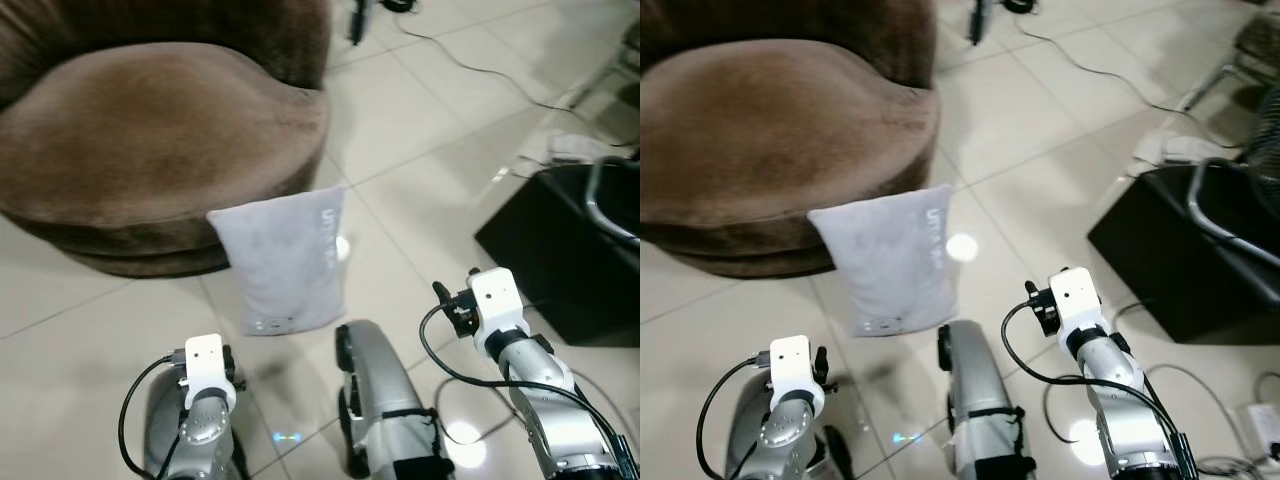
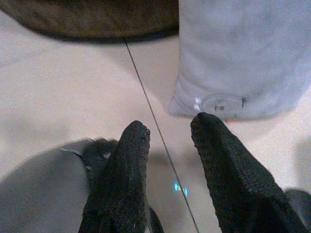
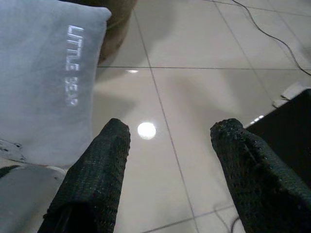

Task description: Move the pillow to the sofa from floor

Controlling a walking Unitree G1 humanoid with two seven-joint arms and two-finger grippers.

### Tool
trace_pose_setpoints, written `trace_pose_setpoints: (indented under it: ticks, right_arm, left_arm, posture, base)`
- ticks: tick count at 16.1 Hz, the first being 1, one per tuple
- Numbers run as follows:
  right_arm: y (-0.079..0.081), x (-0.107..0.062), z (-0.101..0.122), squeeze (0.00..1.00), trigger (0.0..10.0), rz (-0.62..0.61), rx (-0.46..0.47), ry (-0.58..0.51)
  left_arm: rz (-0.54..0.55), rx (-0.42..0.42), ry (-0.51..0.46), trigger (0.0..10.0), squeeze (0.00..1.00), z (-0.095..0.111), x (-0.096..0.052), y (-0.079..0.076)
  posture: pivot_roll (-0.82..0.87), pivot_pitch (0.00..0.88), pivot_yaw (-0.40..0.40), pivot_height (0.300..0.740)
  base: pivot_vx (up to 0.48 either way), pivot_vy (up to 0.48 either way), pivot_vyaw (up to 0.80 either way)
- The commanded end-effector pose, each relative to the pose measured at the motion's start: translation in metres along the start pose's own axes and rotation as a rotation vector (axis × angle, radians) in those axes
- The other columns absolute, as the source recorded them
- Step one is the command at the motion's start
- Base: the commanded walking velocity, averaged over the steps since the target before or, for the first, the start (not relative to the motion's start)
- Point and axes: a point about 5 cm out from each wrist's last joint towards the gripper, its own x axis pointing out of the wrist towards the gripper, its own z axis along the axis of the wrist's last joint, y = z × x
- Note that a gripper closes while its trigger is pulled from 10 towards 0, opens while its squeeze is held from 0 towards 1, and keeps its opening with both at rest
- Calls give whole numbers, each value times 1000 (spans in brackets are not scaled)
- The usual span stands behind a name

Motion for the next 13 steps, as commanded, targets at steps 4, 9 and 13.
trace_pose_setpoints:
  ticks: [4, 9, 13]
  right_arm:
    - [-4, -5, -5, 0, 10000, -11, -5, 27]
    - [0, -5, -7, 0, 10000, 14, -9, 39]
    - [2, -6, -5, 0, 10000, 15, -7, 34]
  left_arm:
    - [88, 43, 207, 10000, 0, -40, -9, 39]
    - [56, 186, 338, 10000, 0, -37, -1, 46]
    - [23, 137, 279, 10000, 0, -19, 8, 26]
  posture:
    - [-168, 300, -148, 543]
    - [-159, 305, -167, 543]
    - [-169, 313, -164, 543]
  base:
    - [0, 0, 0]
    - [0, 0, 0]
    - [0, 0, 0]
